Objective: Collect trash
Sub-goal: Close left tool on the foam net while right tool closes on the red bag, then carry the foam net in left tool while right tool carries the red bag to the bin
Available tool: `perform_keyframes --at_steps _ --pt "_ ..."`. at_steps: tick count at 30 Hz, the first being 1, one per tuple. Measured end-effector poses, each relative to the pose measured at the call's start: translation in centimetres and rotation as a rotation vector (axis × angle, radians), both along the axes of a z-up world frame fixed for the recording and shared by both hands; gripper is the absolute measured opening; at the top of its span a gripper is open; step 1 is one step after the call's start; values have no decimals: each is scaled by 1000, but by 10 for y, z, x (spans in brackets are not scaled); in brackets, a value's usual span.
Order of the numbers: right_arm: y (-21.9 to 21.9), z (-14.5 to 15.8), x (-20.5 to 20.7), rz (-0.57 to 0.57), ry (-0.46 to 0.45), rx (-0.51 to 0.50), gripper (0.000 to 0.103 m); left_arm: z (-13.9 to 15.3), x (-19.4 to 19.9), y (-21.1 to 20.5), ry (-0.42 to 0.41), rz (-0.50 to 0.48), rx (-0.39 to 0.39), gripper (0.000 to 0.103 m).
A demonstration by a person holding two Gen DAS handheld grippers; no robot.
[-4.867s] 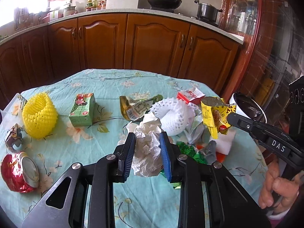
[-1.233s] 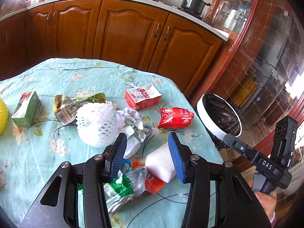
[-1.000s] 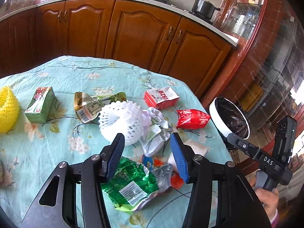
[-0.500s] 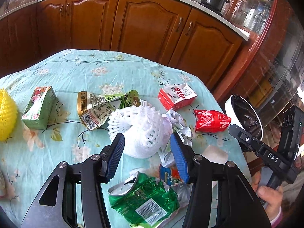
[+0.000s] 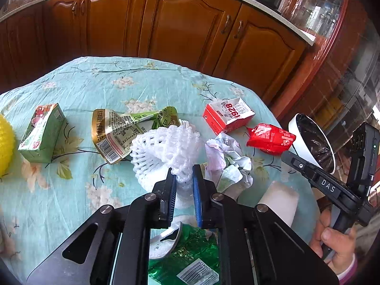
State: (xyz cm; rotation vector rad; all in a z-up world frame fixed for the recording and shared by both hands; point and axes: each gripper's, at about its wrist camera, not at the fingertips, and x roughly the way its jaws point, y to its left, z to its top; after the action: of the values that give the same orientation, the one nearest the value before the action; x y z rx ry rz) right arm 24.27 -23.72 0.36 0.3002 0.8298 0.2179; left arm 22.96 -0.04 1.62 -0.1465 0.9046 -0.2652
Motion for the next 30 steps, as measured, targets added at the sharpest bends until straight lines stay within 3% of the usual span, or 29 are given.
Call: perform_keyframes --at_steps 14,30 --pt "-1 33 -27 16 -94 8 0 37 -21 4 -84 -18 -57 10" --pt "-51 67 -64 -72 -163 1 0 64 -33 -64 -129 -183 -98 10"
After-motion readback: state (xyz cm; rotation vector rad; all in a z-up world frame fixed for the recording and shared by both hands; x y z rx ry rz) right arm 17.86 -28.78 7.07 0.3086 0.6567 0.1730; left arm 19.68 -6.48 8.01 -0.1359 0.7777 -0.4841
